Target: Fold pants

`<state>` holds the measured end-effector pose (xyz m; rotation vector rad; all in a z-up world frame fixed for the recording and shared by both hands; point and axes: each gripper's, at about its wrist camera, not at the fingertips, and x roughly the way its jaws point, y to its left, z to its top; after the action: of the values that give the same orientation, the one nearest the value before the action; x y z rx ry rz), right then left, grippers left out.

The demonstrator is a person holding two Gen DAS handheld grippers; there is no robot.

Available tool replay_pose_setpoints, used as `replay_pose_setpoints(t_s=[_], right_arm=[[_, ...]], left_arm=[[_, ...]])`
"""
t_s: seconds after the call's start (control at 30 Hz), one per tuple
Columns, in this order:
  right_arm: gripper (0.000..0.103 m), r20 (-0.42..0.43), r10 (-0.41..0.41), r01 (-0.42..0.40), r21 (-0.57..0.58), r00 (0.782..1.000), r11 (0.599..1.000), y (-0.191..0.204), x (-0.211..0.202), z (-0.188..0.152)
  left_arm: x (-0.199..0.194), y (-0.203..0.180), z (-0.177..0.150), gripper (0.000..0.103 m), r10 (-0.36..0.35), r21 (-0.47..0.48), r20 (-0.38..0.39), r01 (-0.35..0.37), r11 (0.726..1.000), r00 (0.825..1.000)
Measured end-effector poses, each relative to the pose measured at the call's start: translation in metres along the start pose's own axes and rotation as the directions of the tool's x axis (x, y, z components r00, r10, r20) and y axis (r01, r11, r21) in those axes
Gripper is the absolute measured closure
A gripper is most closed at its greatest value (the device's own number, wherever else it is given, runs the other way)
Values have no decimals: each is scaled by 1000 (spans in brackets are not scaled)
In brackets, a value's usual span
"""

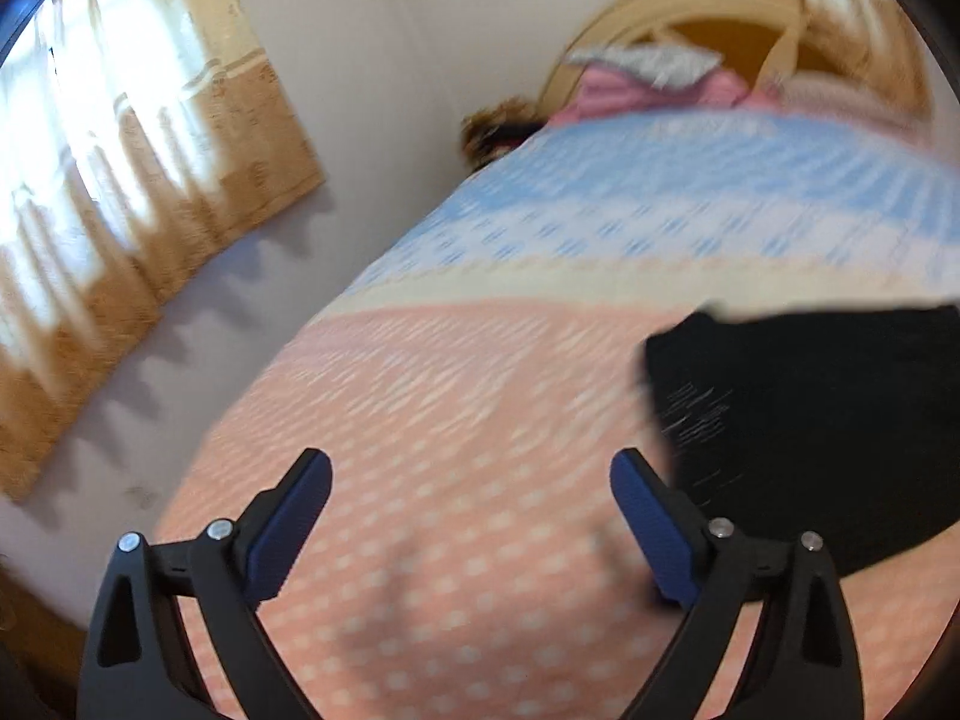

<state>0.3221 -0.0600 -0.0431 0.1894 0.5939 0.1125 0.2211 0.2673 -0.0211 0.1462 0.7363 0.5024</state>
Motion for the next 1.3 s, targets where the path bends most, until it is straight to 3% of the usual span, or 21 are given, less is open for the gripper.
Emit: replay_pose_setpoints(t_s=[0.07,0.17,0.27,0.37,0.53,0.67,0.73,0.8,1.0,1.3], right_arm=[[91,-53,46,-48,-48,998,998,14,11,4],[92,-97,91,-100,-97,991,990,35,27,-2],[92,-168,83,-102,-105,982,989,43,48,-18],[92,-174,56,-81,-140,983,987,41,55,-28],[92,-173,41,-71,-171,984,983,43,53,-30],[89,-186,52,-75,-119,981,990,43,37,-26],[73,-188,79,-98,-97,979,990,47,25,-28],[40,-188,98,-116,-84,977,990,51,14,-33],[39,-195,150,-162,-48,969,986,57,-15,-53],[39,-188,121,-135,-66,975,989,59,-55,-74]], left_arm=[[-9,-19,6,17,-75,-28,23,76,997,997],[-12,-53,5,19,-214,-39,11,214,976,977],[1,-78,-3,24,-213,-21,-46,212,977,976],[20,-84,-17,26,-191,-8,-124,192,981,974],[23,-69,-18,15,-181,-21,-123,180,983,976],[5,-62,-24,14,-190,-34,-119,188,982,975],[-7,-60,-30,14,-186,-20,-104,185,983,977],[-17,-59,-34,14,-193,-15,-93,192,981,977],[-57,-47,-50,11,-226,-32,-46,224,974,973],[-94,-36,-80,6,-256,-55,-56,253,966,965]])
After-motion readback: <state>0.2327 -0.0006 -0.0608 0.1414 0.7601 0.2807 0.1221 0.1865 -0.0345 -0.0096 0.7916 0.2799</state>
